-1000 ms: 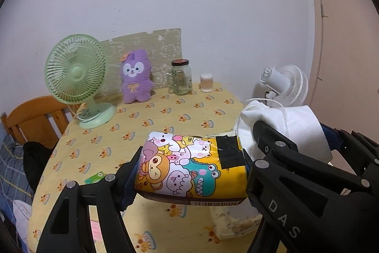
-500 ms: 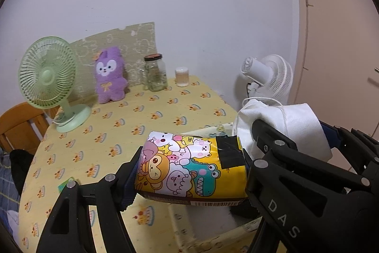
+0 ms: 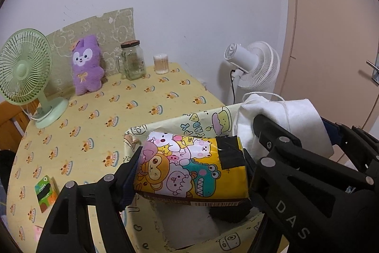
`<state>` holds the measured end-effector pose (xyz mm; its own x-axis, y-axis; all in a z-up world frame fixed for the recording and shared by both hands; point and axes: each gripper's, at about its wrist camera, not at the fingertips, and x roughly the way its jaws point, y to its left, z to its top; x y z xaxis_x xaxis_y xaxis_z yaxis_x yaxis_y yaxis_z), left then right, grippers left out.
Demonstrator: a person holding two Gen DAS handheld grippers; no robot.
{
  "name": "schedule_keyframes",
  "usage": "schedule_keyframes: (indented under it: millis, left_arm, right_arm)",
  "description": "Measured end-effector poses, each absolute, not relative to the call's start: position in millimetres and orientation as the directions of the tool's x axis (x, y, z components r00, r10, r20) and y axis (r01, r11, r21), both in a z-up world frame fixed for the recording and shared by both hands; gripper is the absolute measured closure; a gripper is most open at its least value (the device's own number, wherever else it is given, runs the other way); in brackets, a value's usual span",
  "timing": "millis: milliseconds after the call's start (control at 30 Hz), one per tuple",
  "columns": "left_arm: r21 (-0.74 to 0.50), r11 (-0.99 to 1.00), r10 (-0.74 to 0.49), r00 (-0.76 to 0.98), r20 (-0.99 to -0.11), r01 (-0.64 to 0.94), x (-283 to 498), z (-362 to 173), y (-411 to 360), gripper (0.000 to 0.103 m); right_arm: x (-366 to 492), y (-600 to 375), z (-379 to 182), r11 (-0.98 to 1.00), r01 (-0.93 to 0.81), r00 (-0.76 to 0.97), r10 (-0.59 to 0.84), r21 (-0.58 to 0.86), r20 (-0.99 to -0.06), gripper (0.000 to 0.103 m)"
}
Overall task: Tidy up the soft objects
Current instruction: 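Lower the pouch with the left tool into the box while the right tool releases the cloth inside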
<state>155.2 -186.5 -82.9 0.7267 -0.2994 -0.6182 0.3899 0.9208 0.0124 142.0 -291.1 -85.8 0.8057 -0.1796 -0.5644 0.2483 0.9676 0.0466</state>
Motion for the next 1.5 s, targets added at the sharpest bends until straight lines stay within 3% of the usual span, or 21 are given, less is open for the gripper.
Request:
schedule_keyframes:
  millis: [100,300,867,1367,1500]
  left_arm:
    - [0.018,0.922,-0.292,0.724,-0.625,0.387,156.8,-85.1,-187.8,0.014]
    - [0.022,0.921,-0.289,0.721,-0.629,0.389,158.2,-84.5,-186.3,0.006]
    - [0.077,0.942,-0.2,0.732,-0.651,0.325,164.3,-86.2,-157.0,0.004]
    - [0.062,0.935,-0.219,0.705,-0.674,0.35,156.6,-94.6,-159.2,0.003]
    - [0.07,0.931,-0.222,0.71,-0.668,0.357,149.7,-92.4,-161.6,0.003]
  right_arm:
    - [143.1,-294.5,-88.3,0.965,0.258,0.802,-0.187,0.046,-0.568,0.041]
    - [145.6,-298.7,-89.9,0.964,0.26,0.8,-0.181,0.058,-0.571,0.042]
    - [168.3,-267.7,-99.3,0.98,0.165,0.805,-0.07,0.109,-0.589,0.038]
    - [162.2,-262.8,-108.5,0.982,0.159,0.768,-0.057,0.104,-0.638,0.01]
    - [154.4,-264.3,-106.1,0.981,0.168,0.775,-0.072,0.094,-0.627,0.008]
